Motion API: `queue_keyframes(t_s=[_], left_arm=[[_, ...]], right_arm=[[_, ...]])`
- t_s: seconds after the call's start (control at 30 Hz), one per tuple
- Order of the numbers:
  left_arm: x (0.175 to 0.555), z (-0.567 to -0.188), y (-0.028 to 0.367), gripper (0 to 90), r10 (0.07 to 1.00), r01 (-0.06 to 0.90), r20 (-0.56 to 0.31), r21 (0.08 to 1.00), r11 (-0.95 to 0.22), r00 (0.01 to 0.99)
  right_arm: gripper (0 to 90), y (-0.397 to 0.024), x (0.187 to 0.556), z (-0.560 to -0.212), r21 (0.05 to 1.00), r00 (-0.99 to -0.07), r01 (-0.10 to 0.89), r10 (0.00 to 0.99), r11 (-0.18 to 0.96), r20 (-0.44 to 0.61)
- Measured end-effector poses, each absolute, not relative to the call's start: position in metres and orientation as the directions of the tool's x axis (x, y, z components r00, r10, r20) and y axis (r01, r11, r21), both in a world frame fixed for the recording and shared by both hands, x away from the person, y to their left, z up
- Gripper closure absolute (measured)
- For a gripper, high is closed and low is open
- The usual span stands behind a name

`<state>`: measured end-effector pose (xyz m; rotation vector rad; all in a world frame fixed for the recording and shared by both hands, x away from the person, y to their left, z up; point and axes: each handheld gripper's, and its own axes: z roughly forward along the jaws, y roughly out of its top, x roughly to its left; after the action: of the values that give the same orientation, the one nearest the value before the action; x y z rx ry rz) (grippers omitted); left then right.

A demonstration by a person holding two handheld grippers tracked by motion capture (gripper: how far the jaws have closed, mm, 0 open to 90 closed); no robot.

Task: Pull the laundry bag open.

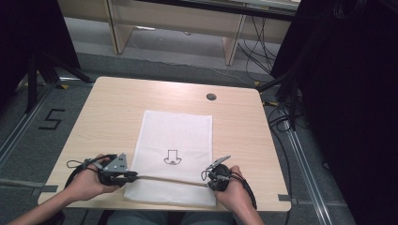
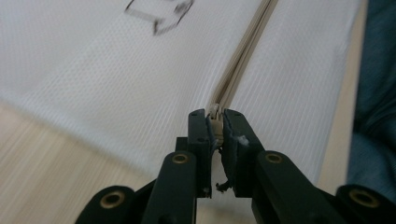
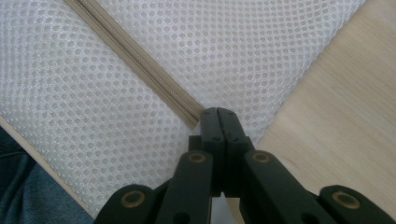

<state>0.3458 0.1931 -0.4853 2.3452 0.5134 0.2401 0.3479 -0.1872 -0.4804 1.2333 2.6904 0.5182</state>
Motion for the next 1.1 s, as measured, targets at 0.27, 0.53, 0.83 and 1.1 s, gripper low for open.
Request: queue_keyframes(t_s=[0.27, 0.53, 0.83, 1.1], left_arm=[[0.345, -0.488, 0.213, 81.9, 0.486, 0.344, 0.046, 0.648, -0.679, 0.873], [0.344, -0.489, 0.212, 81.8, 0.485, 0.358, 0.045, 0.617, -0.701, 0.873], [0.346, -0.488, 0.217, 80.2, 0.513, 0.413, -0.074, 0.695, -0.588, 0.855], [0.356, -0.475, 0.230, 47.8, 0.588, 0.439, -0.220, 0.860, -0.260, 0.779]], right_arm=[[90.0, -0.191, 0.350, -0.480, 0.367, -0.656, 0.705, 0.755, 0.607, 0.013], [90.0, -0.192, 0.351, -0.480, 0.371, -0.661, 0.701, 0.750, 0.609, 0.017], [90.0, -0.190, 0.348, -0.480, 0.367, -0.664, 0.695, 0.748, 0.618, -0.003], [74.6, -0.191, 0.344, -0.477, 0.401, -0.658, 0.694, 0.752, 0.598, 0.017]])
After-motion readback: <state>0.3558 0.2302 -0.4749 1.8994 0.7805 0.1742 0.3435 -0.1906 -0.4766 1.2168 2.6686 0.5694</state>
